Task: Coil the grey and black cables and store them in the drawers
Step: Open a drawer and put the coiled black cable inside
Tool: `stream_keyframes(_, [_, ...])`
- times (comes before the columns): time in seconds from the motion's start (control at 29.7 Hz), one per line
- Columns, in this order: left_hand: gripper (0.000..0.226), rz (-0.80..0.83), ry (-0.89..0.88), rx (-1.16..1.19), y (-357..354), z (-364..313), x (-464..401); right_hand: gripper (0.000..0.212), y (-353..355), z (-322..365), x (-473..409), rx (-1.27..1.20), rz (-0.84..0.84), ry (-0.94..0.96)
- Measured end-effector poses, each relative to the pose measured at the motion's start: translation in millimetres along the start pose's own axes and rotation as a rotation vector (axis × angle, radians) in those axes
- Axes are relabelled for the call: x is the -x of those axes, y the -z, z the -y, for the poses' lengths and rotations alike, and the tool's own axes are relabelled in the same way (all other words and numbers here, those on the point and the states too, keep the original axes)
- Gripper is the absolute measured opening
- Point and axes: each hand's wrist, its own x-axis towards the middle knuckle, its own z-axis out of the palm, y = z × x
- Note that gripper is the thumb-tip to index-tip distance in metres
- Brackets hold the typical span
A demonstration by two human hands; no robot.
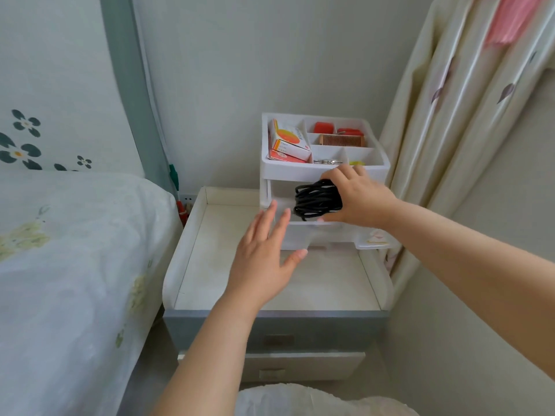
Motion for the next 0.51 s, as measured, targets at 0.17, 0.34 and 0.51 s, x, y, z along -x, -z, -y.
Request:
stream_keyframes(0.17, [0.069,-0.045,0.014,-0.070,-8.1,-0.4,-2.6,0.052,-7.6,-3.7,1.8,-0.098,0.185,0.044])
stream_keyframes(0.34, [0.059,-0.100,0.005,-0.072,-11.3,-1.2,-4.8,0.083,-7.7,9.1,25.2,-0.214,-0.008,0.081])
stream_keyframes(0.51, [0.058,-0.082,0.036,-0.087,-10.3,-7.5,-4.7,0.084,-27.2,5.6,37.9,0.034,-0.090,0.195])
